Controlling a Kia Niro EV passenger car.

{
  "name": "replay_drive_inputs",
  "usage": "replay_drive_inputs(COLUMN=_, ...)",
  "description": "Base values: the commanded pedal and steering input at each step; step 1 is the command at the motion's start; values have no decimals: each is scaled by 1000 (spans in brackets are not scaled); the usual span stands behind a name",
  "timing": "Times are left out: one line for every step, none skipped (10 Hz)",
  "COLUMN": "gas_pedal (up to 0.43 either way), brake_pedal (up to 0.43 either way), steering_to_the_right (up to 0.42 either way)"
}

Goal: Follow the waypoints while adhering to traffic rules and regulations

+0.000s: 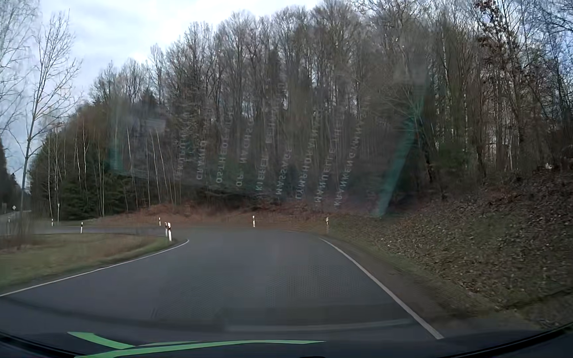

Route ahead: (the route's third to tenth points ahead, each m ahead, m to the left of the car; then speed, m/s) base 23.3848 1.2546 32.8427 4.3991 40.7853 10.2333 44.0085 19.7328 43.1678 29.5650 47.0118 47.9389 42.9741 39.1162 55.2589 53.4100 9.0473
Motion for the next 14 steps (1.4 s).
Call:
replay_drive_inputs(gas_pedal=0, brake_pedal=0, steering_to_the_right=13)
replay_drive_inputs(gas_pedal=0, brake_pedal=0, steering_to_the_right=13)
replay_drive_inputs(gas_pedal=0, brake_pedal=0, steering_to_the_right=13)
replay_drive_inputs(gas_pedal=0, brake_pedal=0, steering_to_the_right=13)
replay_drive_inputs(gas_pedal=0, brake_pedal=0, steering_to_the_right=13)
replay_drive_inputs(gas_pedal=0, brake_pedal=0, steering_to_the_right=12)
replay_drive_inputs(gas_pedal=0, brake_pedal=0, steering_to_the_right=9)
replay_drive_inputs(gas_pedal=0, brake_pedal=0, steering_to_the_right=5)
replay_drive_inputs(gas_pedal=0, brake_pedal=0, steering_to_the_right=3)
replay_drive_inputs(gas_pedal=0, brake_pedal=0, steering_to_the_right=3)
replay_drive_inputs(gas_pedal=0, brake_pedal=0, steering_to_the_right=2)
replay_drive_inputs(gas_pedal=0, brake_pedal=6, steering_to_the_right=1)
replay_drive_inputs(gas_pedal=0, brake_pedal=12, steering_to_the_right=0)
replay_drive_inputs(gas_pedal=0, brake_pedal=24, steering_to_the_right=-1)
